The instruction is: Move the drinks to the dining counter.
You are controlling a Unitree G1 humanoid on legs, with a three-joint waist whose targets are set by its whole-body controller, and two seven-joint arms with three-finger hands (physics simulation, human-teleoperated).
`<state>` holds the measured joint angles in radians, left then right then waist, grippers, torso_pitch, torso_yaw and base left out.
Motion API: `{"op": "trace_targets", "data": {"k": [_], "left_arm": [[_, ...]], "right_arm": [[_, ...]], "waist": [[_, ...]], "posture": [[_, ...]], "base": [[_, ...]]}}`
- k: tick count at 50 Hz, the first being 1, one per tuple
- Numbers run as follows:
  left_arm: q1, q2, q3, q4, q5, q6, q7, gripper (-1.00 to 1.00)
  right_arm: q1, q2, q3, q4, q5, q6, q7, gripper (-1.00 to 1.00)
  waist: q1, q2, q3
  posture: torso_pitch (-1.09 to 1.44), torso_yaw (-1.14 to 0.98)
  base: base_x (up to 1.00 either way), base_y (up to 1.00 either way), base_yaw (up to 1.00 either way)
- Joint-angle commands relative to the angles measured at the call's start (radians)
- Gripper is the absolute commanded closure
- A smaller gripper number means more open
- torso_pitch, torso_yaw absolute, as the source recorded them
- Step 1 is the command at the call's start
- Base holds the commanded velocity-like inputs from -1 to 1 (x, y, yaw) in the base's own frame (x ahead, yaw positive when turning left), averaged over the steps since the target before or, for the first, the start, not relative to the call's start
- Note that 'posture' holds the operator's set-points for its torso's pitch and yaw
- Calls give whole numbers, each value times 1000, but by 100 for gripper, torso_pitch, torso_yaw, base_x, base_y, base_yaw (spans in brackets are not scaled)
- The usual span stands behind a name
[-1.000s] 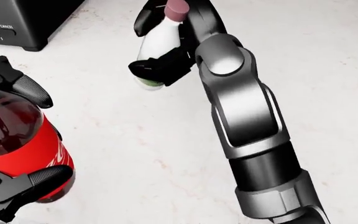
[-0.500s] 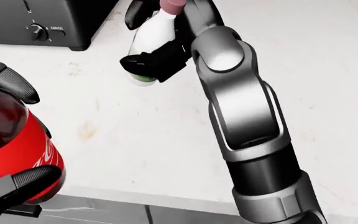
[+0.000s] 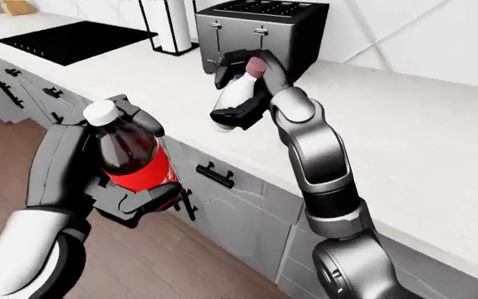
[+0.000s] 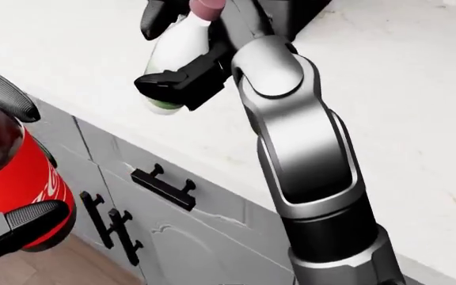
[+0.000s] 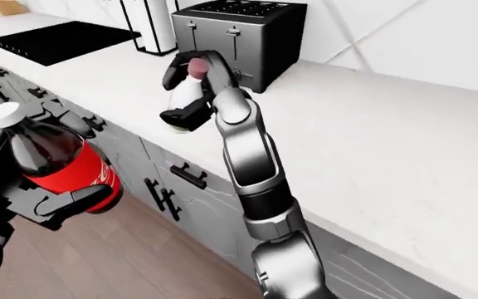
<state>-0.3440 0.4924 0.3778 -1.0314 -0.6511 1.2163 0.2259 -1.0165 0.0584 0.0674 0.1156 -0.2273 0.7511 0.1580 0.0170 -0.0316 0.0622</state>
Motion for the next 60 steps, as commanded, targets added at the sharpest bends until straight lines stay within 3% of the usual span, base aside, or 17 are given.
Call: {"op": "trace_targets", "data": {"k": [1,2,3,5,8,13,15,18,27,31,32,35,39,43,45,57,60], "left_arm": [[-25,1,11,-16,22,-19,-14,100],[-26,-3,11,-16,31,-17,-21,100],[-33,-5,13,-16,33,-9,-23,100],[-43,1,21,-16,18,0,-16,100],[-40,5,26,-16,9,-3,-10,100],[-25,6,25,-16,10,-17,-9,100],[-20,7,26,-16,6,-22,-6,100],[-15,15,28,-16,-11,-27,6,100],[-15,2,21,-16,22,-26,-14,100],[-27,-7,22,-16,35,-14,-26,100],[-32,-9,20,-16,39,-11,-27,100],[-37,-13,13,-16,47,-8,-31,100],[-45,-14,9,-16,46,-1,-26,100],[-48,-5,10,-16,21,-1,-6,100],[-44,-5,6,-16,24,-6,-5,100],[-47,-5,6,-16,23,-3,-4,100],[-49,-5,4,-16,22,-2,-2,100]], "right_arm": [[-34,-5,-13,-51,-8,-22,-8,100],[-33,-4,-13,-53,-8,-21,-7,100],[-34,-3,-13,-57,-8,-18,-7,100],[-33,-3,-11,-67,-10,-11,-3,100],[-35,-4,-16,-63,-7,-13,-3,100],[-32,-5,-15,-64,-4,-16,-3,100],[-29,-5,-14,-70,-5,-12,-3,100],[-31,-4,-14,-72,-4,-9,-3,100],[-26,-9,-18,-64,3,-21,-7,100],[-32,-13,-24,-65,8,-17,-7,100],[-33,-16,-24,-68,9,-15,-6,100],[-27,-20,-22,-73,11,-15,-7,100],[-26,-21,-22,-72,12,-18,-8,100],[-26,-24,-24,-75,12,-18,-6,100],[-23,-23,-21,-78,10,-18,-6,100],[-17,-22,-20,-77,7,-23,-2,100],[-15,-22,-20,-72,6,-29,0,100]], "waist": [[-8,-14,-30],[-15,-64,-47],[-12,4,-17],[-1,-13,-39],[1,18,-40],[-12,101,-35],[-14,163,-53],[6,150,-50],[2,51,-30],[-2,-28,-62],[-5,-9,-31],[4,-3,-41],[0,45,-36],[-9,108,-39],[-9,164,-57],[3,45,-33],[-7,-41,-54]], "posture": [[0,0],[0,0],[0,0],[0,0],[0,0],[0,0],[0,0],[0,0],[0,0],[0,0],[0,0],[0,0],[0,0],[0,0],[0,0],[0,0],[0,0]], "base": [[0,0,100],[0,0,100],[0,0,100],[0,0,100],[0,0,100],[0,0,100],[0,0,100],[0,0,100],[0,0,100],[0,0,100],[0,0,100],[0,0,100],[0,0,100],[0,0,100],[0,0,100],[0,0,100],[0,0,100]]}}
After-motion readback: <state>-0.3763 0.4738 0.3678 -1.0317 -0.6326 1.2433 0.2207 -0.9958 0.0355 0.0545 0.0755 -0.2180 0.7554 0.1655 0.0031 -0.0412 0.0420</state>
